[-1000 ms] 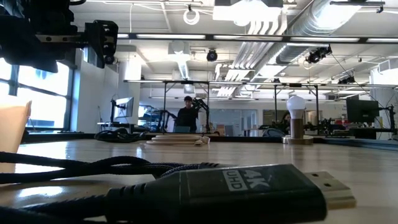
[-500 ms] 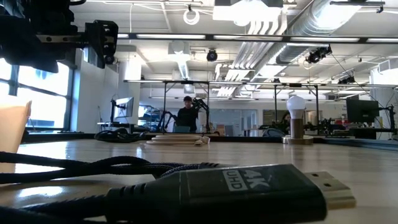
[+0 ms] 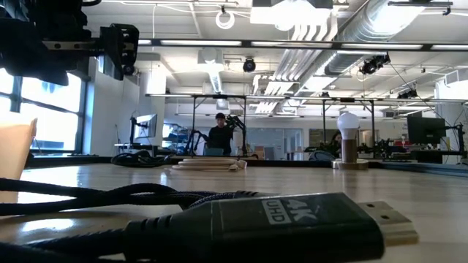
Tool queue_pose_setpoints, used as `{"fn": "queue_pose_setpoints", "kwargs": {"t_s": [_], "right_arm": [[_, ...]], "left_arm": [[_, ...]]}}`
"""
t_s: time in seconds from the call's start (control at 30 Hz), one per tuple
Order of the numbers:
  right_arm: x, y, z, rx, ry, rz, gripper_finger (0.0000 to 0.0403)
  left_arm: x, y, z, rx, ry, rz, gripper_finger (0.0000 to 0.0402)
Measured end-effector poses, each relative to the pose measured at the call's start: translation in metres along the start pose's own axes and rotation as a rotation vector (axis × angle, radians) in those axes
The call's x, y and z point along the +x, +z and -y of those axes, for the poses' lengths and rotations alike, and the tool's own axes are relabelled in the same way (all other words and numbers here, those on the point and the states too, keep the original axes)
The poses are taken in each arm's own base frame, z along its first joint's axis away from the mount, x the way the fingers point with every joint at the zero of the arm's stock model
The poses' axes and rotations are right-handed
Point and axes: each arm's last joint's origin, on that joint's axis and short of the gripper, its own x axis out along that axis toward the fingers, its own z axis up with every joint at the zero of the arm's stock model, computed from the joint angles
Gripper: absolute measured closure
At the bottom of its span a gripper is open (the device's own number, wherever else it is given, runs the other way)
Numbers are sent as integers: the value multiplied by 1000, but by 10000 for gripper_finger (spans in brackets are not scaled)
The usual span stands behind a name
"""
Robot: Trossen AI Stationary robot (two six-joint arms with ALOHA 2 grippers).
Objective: Sort HDMI cables
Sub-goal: Put the black HDMI cable into the orange bin
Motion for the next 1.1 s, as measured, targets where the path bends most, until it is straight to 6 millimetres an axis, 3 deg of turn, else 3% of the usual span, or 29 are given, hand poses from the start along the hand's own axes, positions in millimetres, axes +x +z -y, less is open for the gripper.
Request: {"fn": "queue_pose_setpoints", "kwargs": {"t_s": [0.17, 0.33, 0.57, 0.67, 0.87, 1.1], "right_arm": [[16, 4, -7, -239, -107, 192, 215], [42, -5, 3, -381, -138, 250, 215], [77, -26, 30, -339, -179, 291, 215], [87, -31, 42, -306, -229, 313, 215], [101, -41, 63, -328, -286, 307, 215], [107, -46, 71, -360, -313, 262, 215]], "left_arm": [[0, 0, 0, 0, 0, 0, 144], [0, 0, 0, 0, -3, 2, 144], [0, 3, -2, 30, 40, 16, 144], [-2, 5, -8, 26, 184, -18, 144], [-24, 18, -28, 60, 570, -284, 144], [-59, 37, -39, 250, 617, -533, 144]]}}
